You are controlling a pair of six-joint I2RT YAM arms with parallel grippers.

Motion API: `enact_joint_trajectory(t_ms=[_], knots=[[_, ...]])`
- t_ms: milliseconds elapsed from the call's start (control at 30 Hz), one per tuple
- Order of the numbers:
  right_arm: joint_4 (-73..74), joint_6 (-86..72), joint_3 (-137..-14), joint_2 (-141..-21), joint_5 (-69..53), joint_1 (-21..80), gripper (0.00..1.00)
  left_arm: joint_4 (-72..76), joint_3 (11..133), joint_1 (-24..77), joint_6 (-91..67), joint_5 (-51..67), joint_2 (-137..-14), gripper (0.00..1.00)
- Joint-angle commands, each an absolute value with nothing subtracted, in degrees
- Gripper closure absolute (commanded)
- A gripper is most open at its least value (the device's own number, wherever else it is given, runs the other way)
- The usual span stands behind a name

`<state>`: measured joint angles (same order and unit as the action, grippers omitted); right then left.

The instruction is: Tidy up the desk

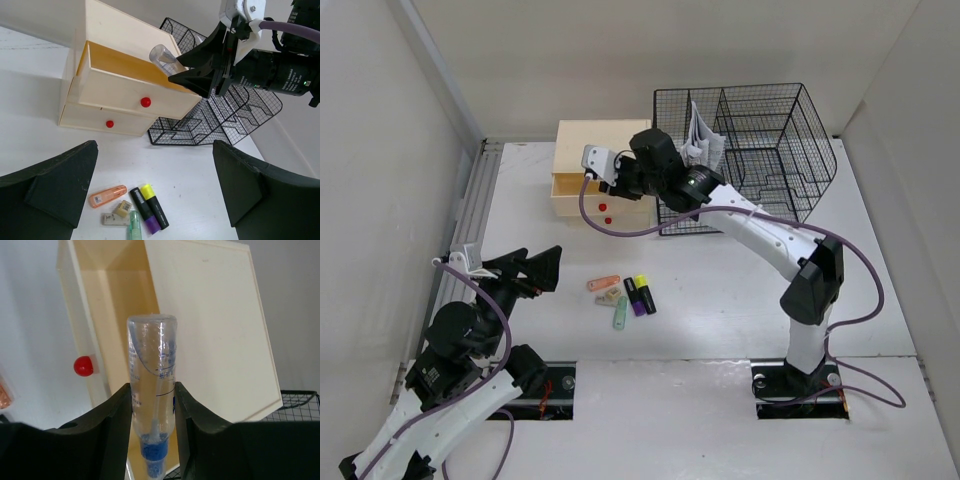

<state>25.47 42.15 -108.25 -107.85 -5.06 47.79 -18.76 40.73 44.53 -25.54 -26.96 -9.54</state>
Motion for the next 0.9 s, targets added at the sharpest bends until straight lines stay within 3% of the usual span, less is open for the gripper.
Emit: enact_joint_trajectory(t_ms=[0,100,300,333,367,433,467,733,867], knots=[[28.47,43.86,-113.46,-108.19,-11.24,47.90,0.64,-16.52,40.52,44.65,-25.14,-26.10,-9.84,0.01],[30.41,43.34,-113.99,-108.19,-13.97,47.90,0.47,-16.52,40.52,44.65,-25.14,-26.10,-9.84,0.01],[29.36,40.79,-113.99,-108.19,-13.80,47.90,0.38,-16.52,40.52,44.65,-25.14,-26.10,-9.84,0.01],[29.36,39.91,-114.60,-108.19,-13.19,47.90,0.41,-16.52,40.52,44.65,-25.14,-26.10,-9.84,0.01],[28.31,39.12,-114.61,-108.19,-12.57,47.90,0.53,-16.52,40.52,44.65,-25.14,-26.10,-9.84,0.01],[25.50,36.67,-112.34,-107.06,-12.57,47.90,0.89,-16.52,40.52,44.65,-25.14,-26.10,-9.84,0.01],[24.88,36.13,-111.72,-106.18,-13.87,47.90,1.00,-16.52,40.52,44.65,-25.14,-26.10,-9.84,0.01],[40.56,38.13,-117.76,-110.65,-39.34,45.01,1.00,-16.52,40.52,44.65,-25.14,-26.10,-9.84,0.01],[46.22,41.48,-122.34,-114.43,-38.69,45.00,1.00,-16.52,40.52,44.65,-25.14,-26.10,-9.84,0.01]])
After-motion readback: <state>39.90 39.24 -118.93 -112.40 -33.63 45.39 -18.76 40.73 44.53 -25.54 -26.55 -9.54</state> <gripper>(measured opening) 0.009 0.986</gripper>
